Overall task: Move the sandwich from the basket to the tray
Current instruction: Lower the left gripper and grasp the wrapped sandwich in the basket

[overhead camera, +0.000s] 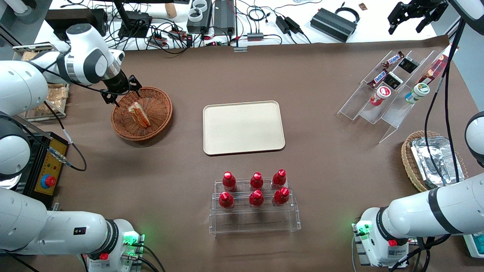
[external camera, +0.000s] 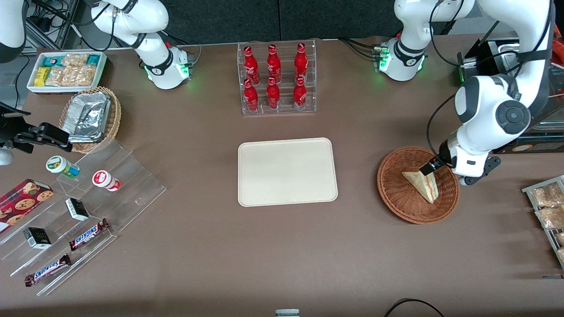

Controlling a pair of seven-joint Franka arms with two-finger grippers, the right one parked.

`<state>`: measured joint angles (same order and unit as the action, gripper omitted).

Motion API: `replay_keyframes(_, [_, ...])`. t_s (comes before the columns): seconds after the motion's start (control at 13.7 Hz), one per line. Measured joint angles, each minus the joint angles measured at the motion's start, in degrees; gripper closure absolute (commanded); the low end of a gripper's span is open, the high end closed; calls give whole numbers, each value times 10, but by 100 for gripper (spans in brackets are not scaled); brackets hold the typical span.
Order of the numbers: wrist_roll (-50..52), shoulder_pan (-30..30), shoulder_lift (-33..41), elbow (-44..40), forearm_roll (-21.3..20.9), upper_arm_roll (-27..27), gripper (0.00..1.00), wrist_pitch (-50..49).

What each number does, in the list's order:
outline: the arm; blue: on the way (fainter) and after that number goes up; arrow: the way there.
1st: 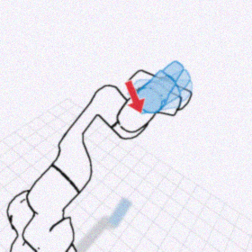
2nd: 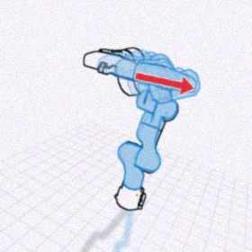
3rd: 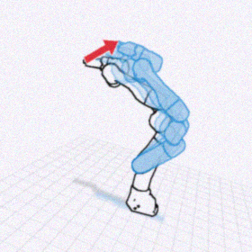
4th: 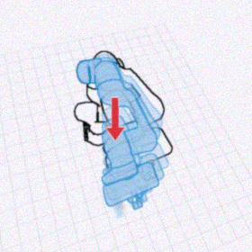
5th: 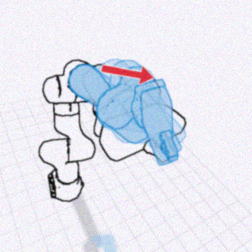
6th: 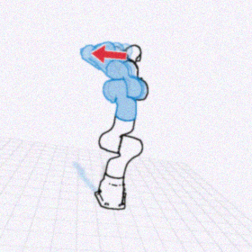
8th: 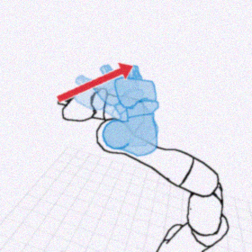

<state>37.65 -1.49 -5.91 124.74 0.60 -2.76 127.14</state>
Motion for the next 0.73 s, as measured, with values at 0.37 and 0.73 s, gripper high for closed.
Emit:
replay_keyframes(0.37, [2,0,-35,27,0,1,0,84])
replay_keyframes(0.73, [4,1,-80,27,0,5,5,132])
